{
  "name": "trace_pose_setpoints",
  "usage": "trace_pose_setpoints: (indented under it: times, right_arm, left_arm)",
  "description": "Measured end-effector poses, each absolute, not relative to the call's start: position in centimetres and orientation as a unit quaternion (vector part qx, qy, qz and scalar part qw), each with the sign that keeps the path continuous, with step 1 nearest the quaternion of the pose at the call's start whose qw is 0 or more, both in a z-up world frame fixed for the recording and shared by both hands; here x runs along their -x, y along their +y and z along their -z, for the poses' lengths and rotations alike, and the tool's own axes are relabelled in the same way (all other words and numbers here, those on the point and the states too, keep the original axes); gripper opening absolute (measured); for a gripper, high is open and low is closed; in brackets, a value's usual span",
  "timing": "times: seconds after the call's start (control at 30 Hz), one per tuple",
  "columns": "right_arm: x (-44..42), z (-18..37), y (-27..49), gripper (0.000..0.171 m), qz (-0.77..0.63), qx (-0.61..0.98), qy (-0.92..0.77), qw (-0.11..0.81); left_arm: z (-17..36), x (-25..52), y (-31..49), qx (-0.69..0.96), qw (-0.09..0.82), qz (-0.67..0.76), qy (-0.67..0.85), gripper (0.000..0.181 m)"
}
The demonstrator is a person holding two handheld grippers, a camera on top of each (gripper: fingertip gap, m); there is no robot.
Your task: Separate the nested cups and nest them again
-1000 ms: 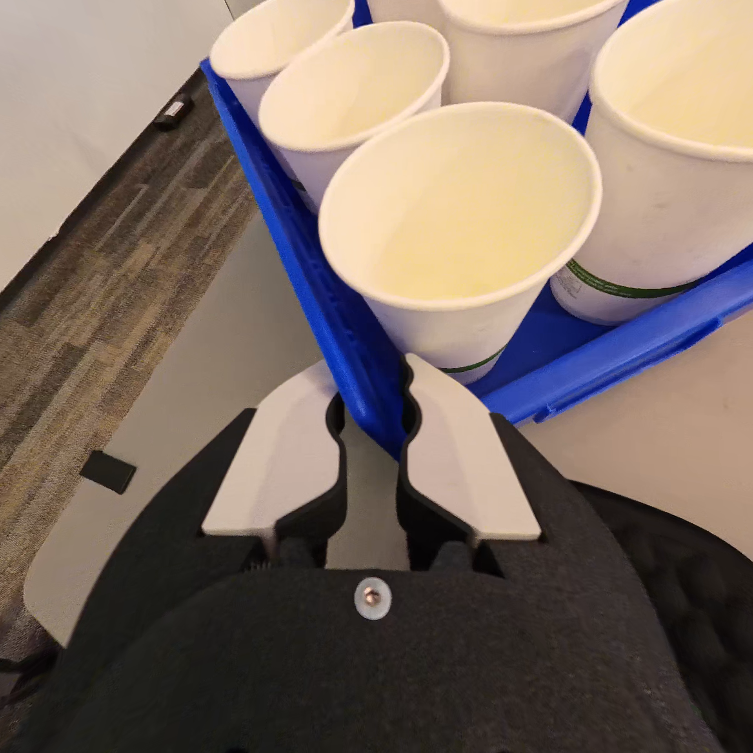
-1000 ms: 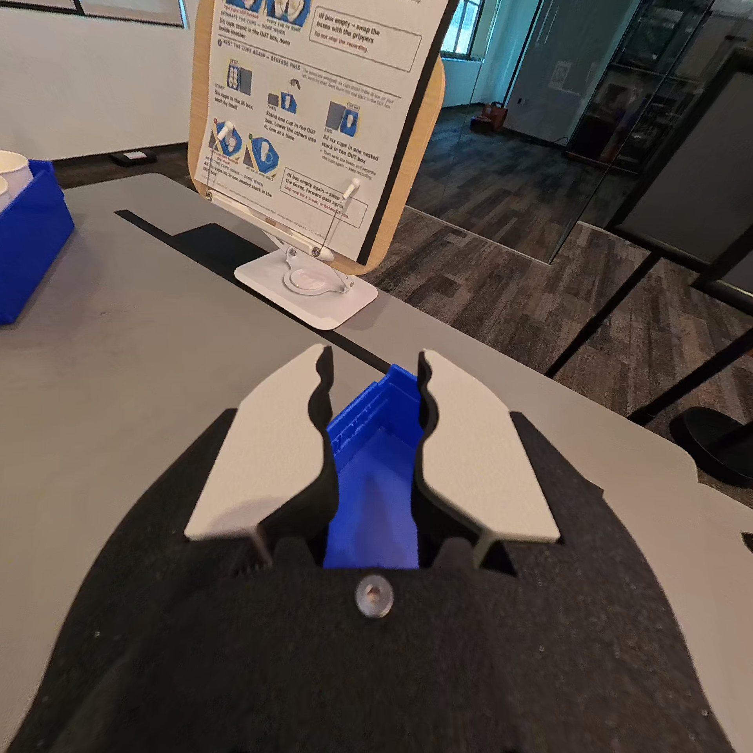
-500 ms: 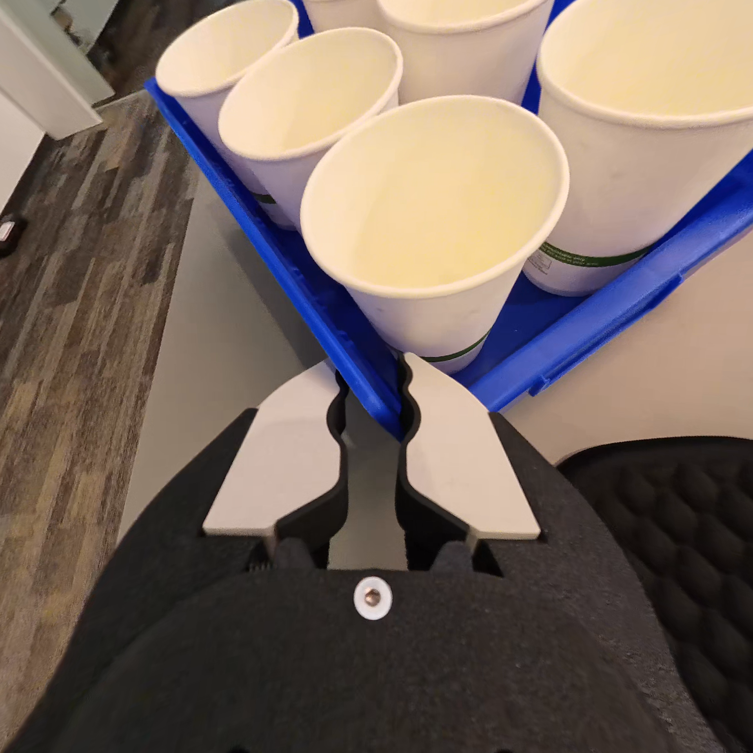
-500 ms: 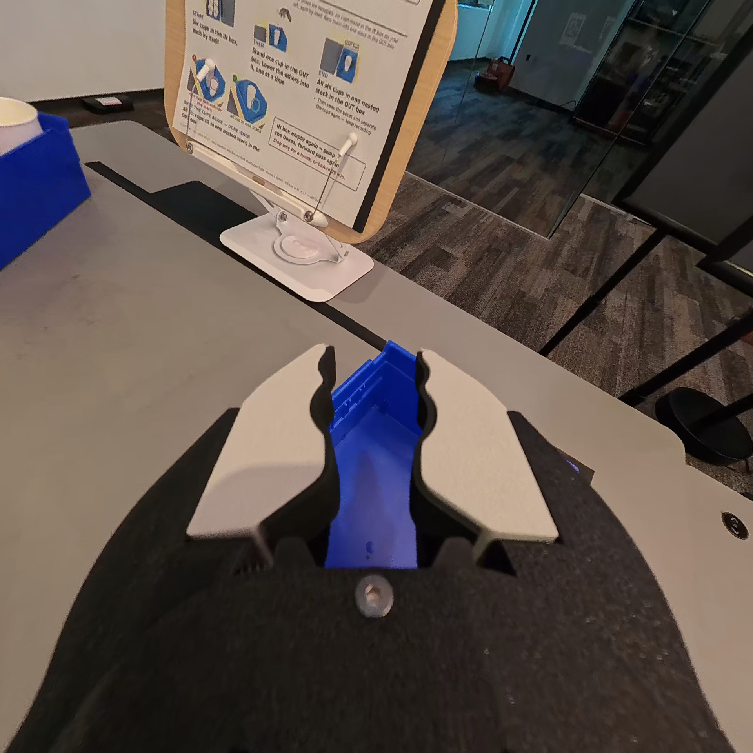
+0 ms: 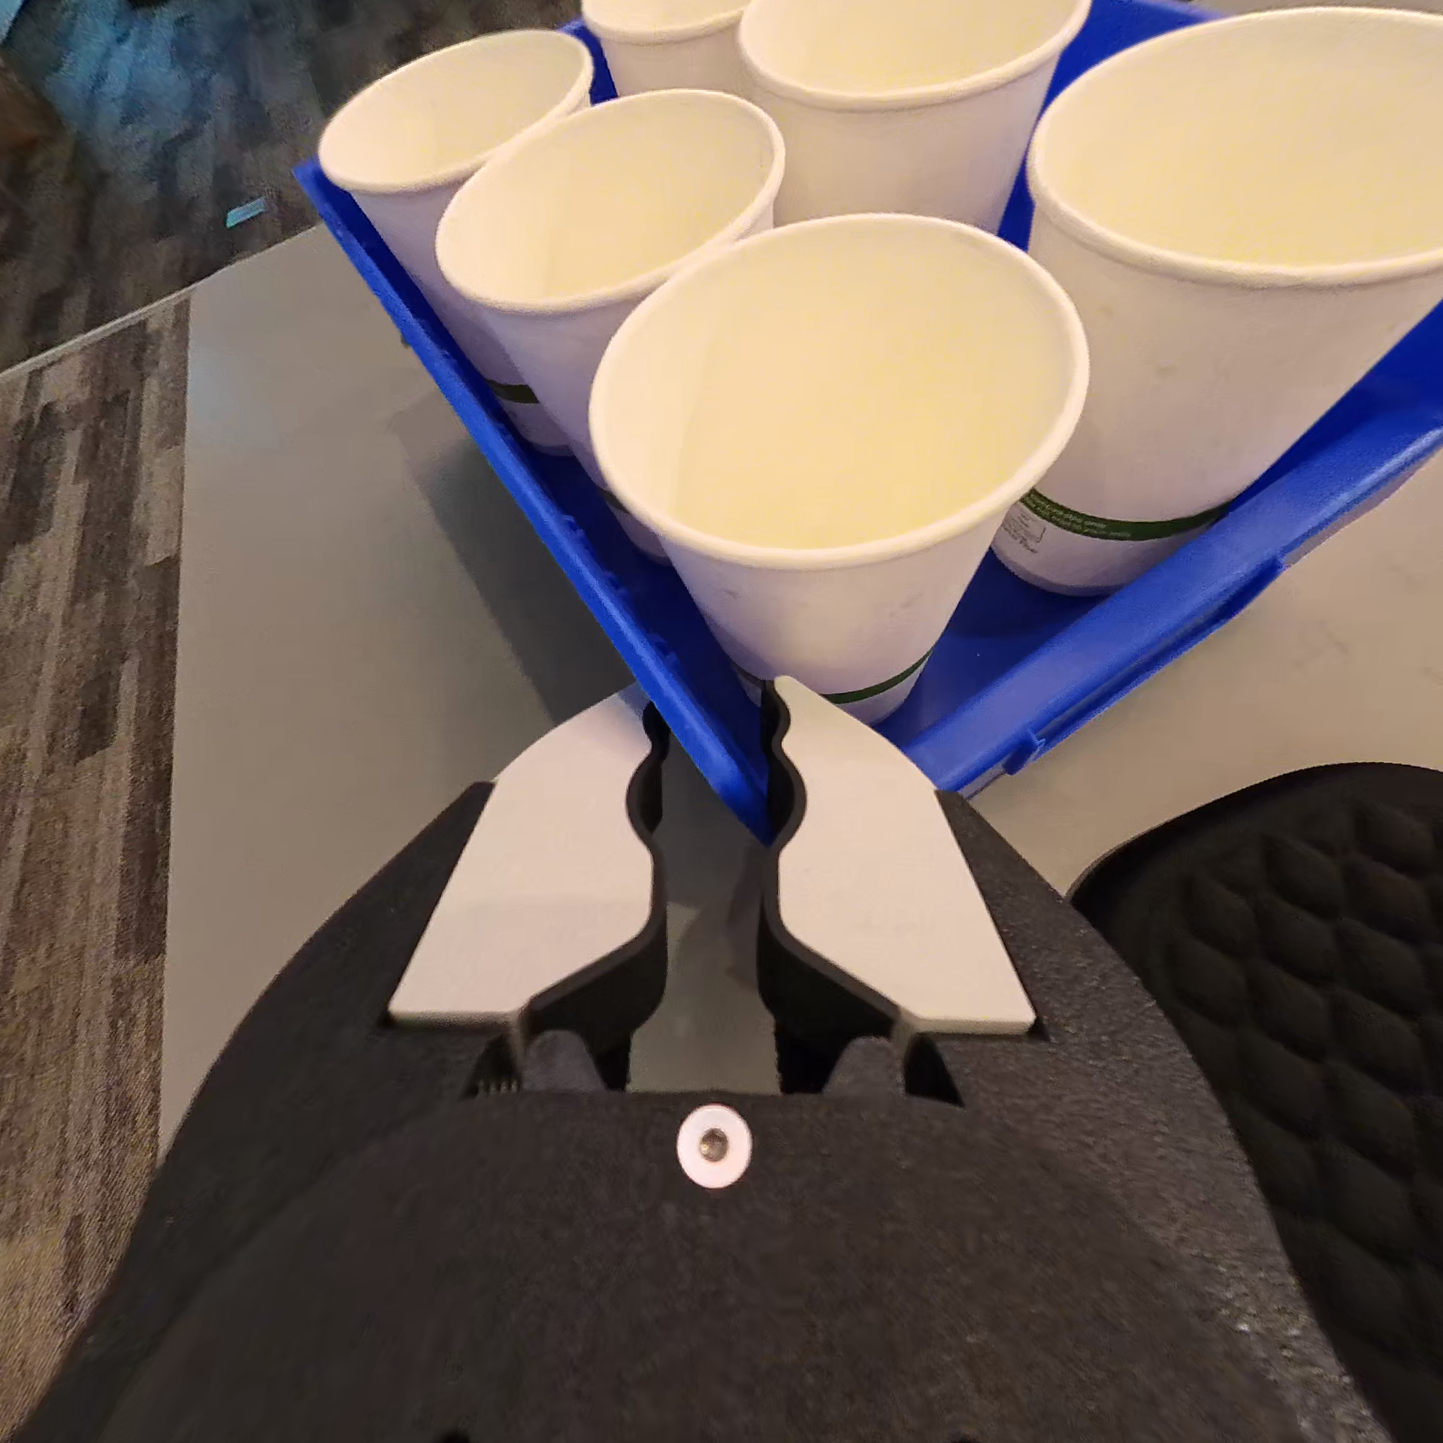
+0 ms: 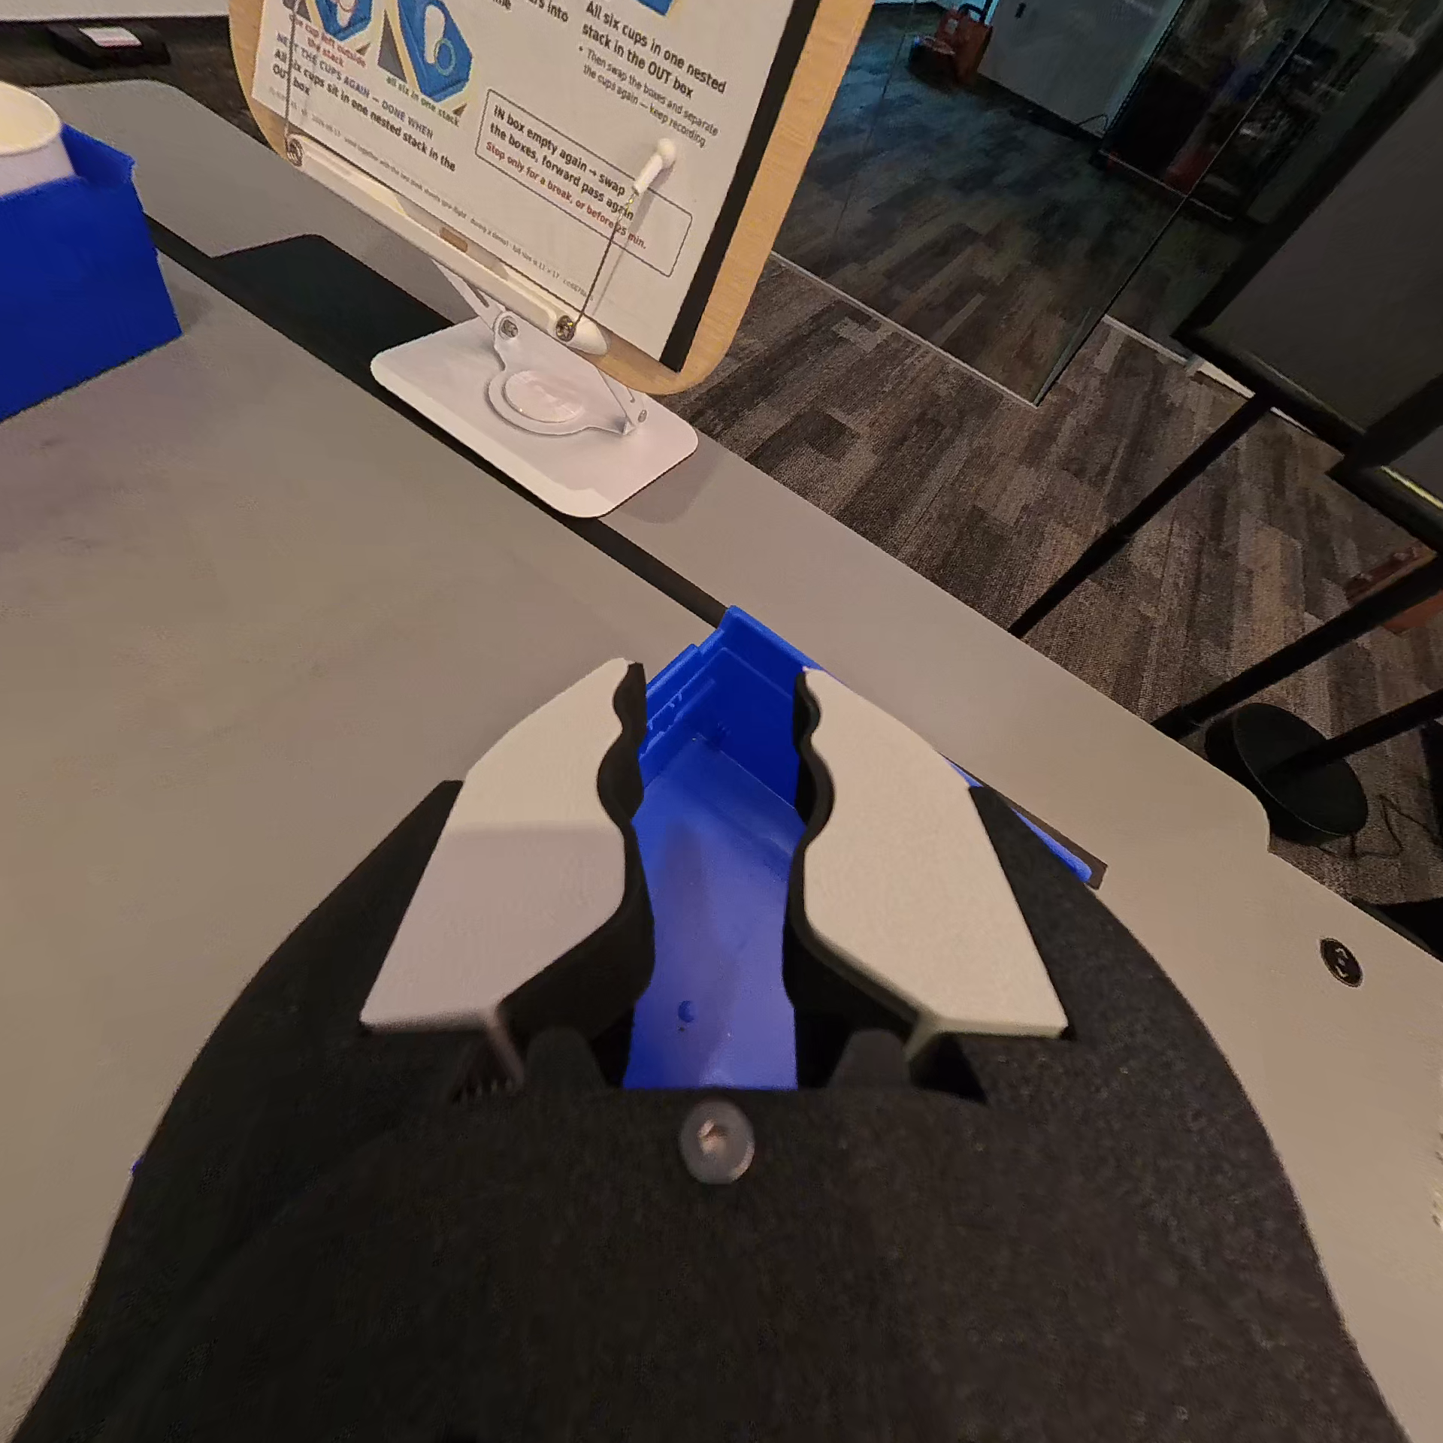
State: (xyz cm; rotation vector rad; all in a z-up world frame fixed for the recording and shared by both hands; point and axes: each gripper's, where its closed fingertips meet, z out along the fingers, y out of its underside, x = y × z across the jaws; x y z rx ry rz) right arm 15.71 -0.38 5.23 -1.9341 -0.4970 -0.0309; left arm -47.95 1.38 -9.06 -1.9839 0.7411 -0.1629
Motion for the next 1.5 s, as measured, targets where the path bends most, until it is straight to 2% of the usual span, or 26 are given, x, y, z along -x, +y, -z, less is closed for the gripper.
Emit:
trace_pose_setpoints:
  times: [0.4,0.73,0.83,0.9,1.0,1.07,1.17,1.3,1.37,1.5]
  right_arm:
    - [-15.9,-4.1,-0.1,0.035,0.024,0.827,-0.212,0.521]
    - [-16.5,-3.1,0.0,0.036,0.028,0.838,-0.205,0.505]
    - [-16.4,-3.0,0.0,0.037,0.033,0.839,-0.208,0.502]
    - [-16.2,-3.2,0.0,0.037,0.034,0.837,-0.209,0.505]
    - [-15.9,-4.0,0.1,0.037,0.033,0.828,-0.208,0.520]
    - [-15.7,-4.3,0.1,0.037,0.030,0.824,-0.208,0.527]
    - [-15.5,-4.3,0.2,0.037,0.031,0.824,-0.211,0.525]
    - [-15.2,-3.5,0.3,0.038,0.034,0.831,-0.220,0.510]
    - [-15.2,-3.1,0.3,0.038,0.034,0.835,-0.225,0.501]
    - [-14.8,-2.8,0.3,0.039,0.021,0.836,-0.227,0.500]
  left_arm:
    - [9.2,48.4,1.2,0.806,0.466,0.083,0.355,0.022]
    - [8.8,49.3,0.2,0.809,0.474,0.122,0.326,0.021]
    - [6.7,49.9,0.0,0.795,0.516,0.143,0.284,0.053]
    - [4.1,51.0,-0.5,0.771,0.567,0.138,0.254,0.059]
    - [-1.0,50.8,-2.7,0.706,0.646,0.152,0.246,0.057]
    - [-3.4,47.6,-4.8,0.670,0.658,0.173,0.298,0.042]
    - [-2.9,40.7,-7.1,0.668,0.588,0.145,0.433,0.038]
    - [2.1,34.9,-7.4,0.680,0.442,0.029,0.584,0.044]
    - [4.1,33.4,-7.4,0.684,0.378,0.025,0.624,0.033]
    - [5.2,32.7,-5.5,0.695,0.336,0.008,0.635,0.034]
